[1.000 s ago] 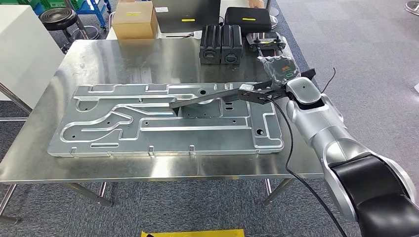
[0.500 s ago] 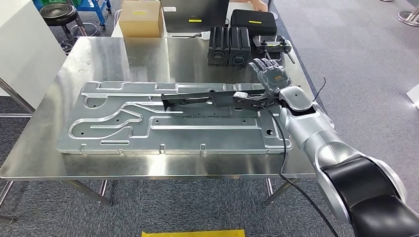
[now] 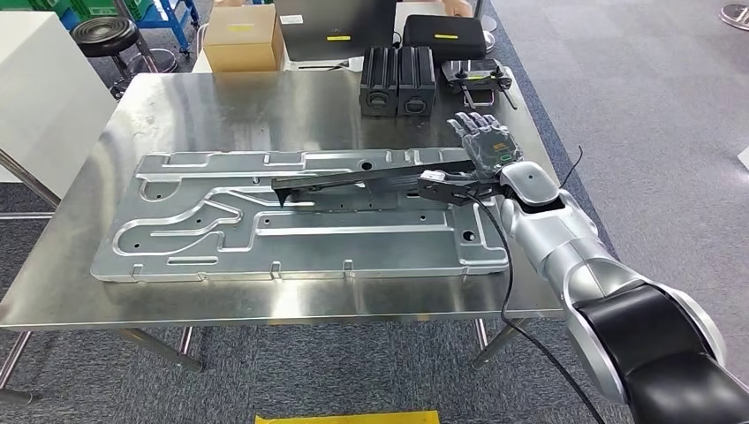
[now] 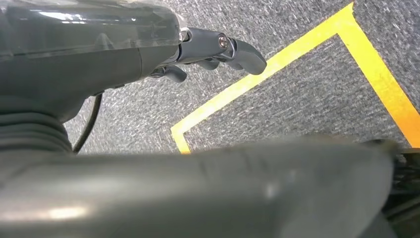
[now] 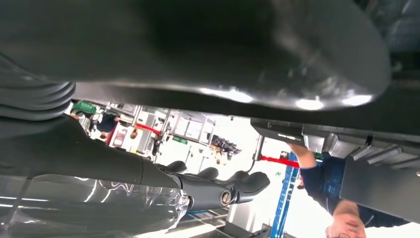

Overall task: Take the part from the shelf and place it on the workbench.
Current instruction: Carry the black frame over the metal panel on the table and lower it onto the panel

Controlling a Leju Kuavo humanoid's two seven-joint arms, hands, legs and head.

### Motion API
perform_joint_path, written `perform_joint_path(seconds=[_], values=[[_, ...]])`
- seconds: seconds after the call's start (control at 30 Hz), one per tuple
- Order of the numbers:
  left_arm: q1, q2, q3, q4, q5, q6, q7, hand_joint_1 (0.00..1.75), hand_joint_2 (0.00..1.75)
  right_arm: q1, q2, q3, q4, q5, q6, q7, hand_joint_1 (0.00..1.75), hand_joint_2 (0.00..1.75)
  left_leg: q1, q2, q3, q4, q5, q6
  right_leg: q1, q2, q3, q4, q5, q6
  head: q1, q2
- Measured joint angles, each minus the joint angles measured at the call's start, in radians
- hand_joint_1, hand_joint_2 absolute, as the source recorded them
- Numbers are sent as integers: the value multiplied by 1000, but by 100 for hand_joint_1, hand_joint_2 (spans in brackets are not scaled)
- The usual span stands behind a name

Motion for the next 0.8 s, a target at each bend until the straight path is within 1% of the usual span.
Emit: perform_joint_path(seconds=[0.03, 0.07, 0.1, 0.13, 0.17, 0.2, 0.27, 0.3, 0.33, 0.37, 0.43, 0.47, 0.5, 0.53, 0.57, 0.6, 0.63, 0.67, 0.7, 0.73, 0.77, 0.8], values=[[0, 1, 0, 0, 0, 0, 0, 0, 0, 2, 1, 0, 1, 0, 0, 0, 0, 0, 2, 0, 5, -15, 19, -2, -1, 1, 0, 3, -1, 1, 0, 0], [0, 2, 0, 0, 0, 0, 0, 0, 0, 2, 1, 0, 1, 0, 0, 0, 0, 0, 5, 1, 32, -72, 55, -4, -2, 3, 0, 6, -4, 4, 0, 0], [0, 2, 0, 0, 0, -1, 0, 0, 0, 3, 1, 0, 1, 0, 0, 0, 0, 0, 8, 2, 67, -148, 89, -4, -3, 4, 0, 12, -7, 8, 0, 0], [-1, 3, 1, 0, 2, -2, 3, 0, 0, 2, 1, 0, 1, -2, 1, 0, 0, 0, 9, 2, 99, -214, 114, -1, -2, 7, -2, 18, -11, 13, 0, 0], [-1, 3, 1, 0, 3, -4, 7, 0, 0, 2, 1, 0, 1, -6, 2, 1, 0, 0, 9, 2, 121, -258, 128, 3, 0, 9, -4, 23, -13, 19, 0, 0], [-1, 3, 1, 0, 4, -6, 15, 0, 0, 3, 0, -1, 2, -9, 5, 1, 0, 0, 8, 1, 128, -276, 129, 9, 2, 10, -6, 26, -13, 24, 0, 0], [1, 3, 2, 0, 5, -8, 33, 0, 0, 3, -2, -2, 4, -14, 16, 1, 0, 0, 5, 0, 127, -276, 134, 23, 2, 13, -8, 25, -10, 36, 0, 0], [2, 3, 2, 0, 6, -9, 40, 0, 0, 4, -5, -2, 6, -15, 22, 2, 0, 0, 5, 1, 127, -279, 139, 29, -1, 13, -9, 28, -14, 42, 0, 0], [3, 3, 3, 0, 7, -10, 45, 0, 0, 4, -11, -2, 7, -14, 27, 2, 0, 0, 6, 1, 125, -281, 144, 37, -2, 12, -14, 43, -28, 47, 0, 0], [4, 3, 4, 0, 9, -13, 48, 0, 0, 4, -20, -3, 8, -14, 30, 3, 0, 0, 7, 1, 123, -284, 150, 43, -3, 11, -27, 77, -56, 51, 0, 0], [9, 3, 7, 0, 13, -17, 52, 0, 0, 4, -43, -5, 11, -13, 34, 4, 0, 0, 6, -1, 116, -284, 155, 51, -4, 10, -70, 189, -127, 57, 0, 0], [14, 4, 8, 0, 15, -19, 55, 0, 0, 4, -60, -7, 13, -13, 36, 5, 0, 0, 4, -2, 112, -284, 157, 53, -4, 9, -92, 247, -155, 58, 0, 0], [19, 5, 9, 0, 17, -19, 57, 0, 0, 4, -80, -11, 14, -11, 36, 9, 0, 0, 2, -3, 108, -282, 160, 54, -4, 9, -103, 281, -166, 59, 0, 0], [23, 5, 11, 0, 20, -17, 57, 0, 0, 2, -108, -16, 14, -3, 31, 24, 0, 0, 1, -3, 104, -280, 162, 55, -4, 9, -98, 281, -160, 58, 0, 0], [25, 6, 13, 0, 25, -14, 54, 0, 0, -2, -146, -22, 13, 6, 22, 47, 0, 0, 0, -5, 100, -278, 164, 56, -3, 9, -75, 247, -139, 57, 0, 0], [27, 6, 16, 0, 30, -10, 47, 0, 0, -11, -200, -29, 9, 11, 11, 69, 0, 0, -2, -11, 95, -276, 166, 57, -3, 7, -36, 181, -109, 53, 0, 0], [28, 5, 20, 0, 35, -5, 39, 0, 0, -27, -274, -41, 3, 8, 0, 77, 0, 0, -4, -20, 91, -274, 170, 57, -1, 3, 1, 113, -88, 49, 0, 0], [31, 5, 23, 0, 39, -1, 33, 0, 0, -46, -359, -57, -3, -8, -11, 62, 0, 0, -7, -32, 86, -273, 174, 55, 2, -3, 27, 61, -72, 46, 0, 0], [34, 6, 26, 0, 42, 2, 27, 0, 0, -63, -448, -79, -10, -34, -23, 30, 0, 0, -8, -43, 81, -272, 179, 51, 4, -10, 42, 29, -65, 42, 0, 0], [39, 6, 29, 0, 44, 4, 24, 0, 0, -71, -532, -106, -14, -67, -40, -7, 0, 0, -8, -52, 77, -274, 184, 47, 7, -17, 42, 22, -64, 40, 0, 0], [45, 6, 31, 0, 46, 5, 23, 0, 0, -62, -600, -134, -19, -103, -62, -37, 0, 0, -7, -58, 76, -276, 189, 42, 8, -22, 42, 17, -58, 36, 0, 0], [49, 7, 34, 0, 48, 6, 23, 0, 0, -36, -664, -167, -25, -148, -91, -54, 0, 0, -5, -55, 75, -276, 187, 38, 7, -27, 45, 10, -51, 31, 0, 0]])
